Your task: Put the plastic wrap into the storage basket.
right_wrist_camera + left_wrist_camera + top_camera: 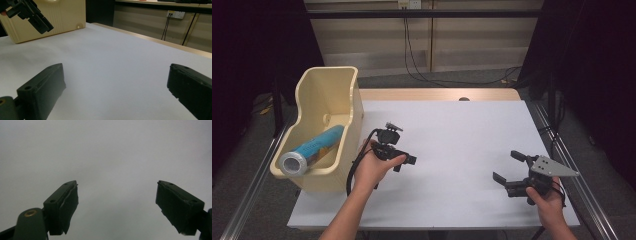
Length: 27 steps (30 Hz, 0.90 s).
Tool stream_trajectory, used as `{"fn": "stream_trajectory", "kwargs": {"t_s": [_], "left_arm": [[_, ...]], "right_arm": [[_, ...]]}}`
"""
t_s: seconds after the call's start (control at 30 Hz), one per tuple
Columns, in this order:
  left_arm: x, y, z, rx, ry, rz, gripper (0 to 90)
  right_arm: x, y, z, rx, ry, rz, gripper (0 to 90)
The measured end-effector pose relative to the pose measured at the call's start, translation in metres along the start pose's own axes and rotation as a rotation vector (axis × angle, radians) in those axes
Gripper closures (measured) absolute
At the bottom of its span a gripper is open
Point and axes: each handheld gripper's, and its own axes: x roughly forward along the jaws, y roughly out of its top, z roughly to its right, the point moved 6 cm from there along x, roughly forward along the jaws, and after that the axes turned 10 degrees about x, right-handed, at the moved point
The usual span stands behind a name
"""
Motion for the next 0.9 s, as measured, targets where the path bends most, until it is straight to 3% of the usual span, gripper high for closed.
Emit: {"fn": "stream_trajectory", "kwargs": {"t_s": [0.23,0.37,0.43,0.57,0.7,0.9], "left_arm": [[0.011,-0.010,0.003,0.050,0.001,0.131,15.6],[0.015,-0.016,0.004,0.067,0.002,0.175,14.6],[0.015,-0.017,0.003,0.091,0.023,0.215,13.8],[0.011,-0.016,0.001,0.129,0.061,0.345,11.3],[0.010,-0.016,0.002,0.157,0.102,0.424,10.2],[0.010,-0.015,0.003,0.192,0.141,0.484,8.6]], "right_arm": [[0.001,0.000,-0.001,-0.002,0.001,-0.001,0.9],[0.001,-0.001,-0.001,-0.004,0.001,-0.003,0.9],[0.001,-0.001,-0.001,-0.004,0.000,-0.005,0.9],[0.001,-0.001,-0.002,-0.006,0.002,-0.007,0.9],[0.001,-0.001,-0.002,-0.007,0.002,-0.007,0.9],[0.000,-0.001,-0.001,-0.004,0.003,-0.003,0.9]]}}
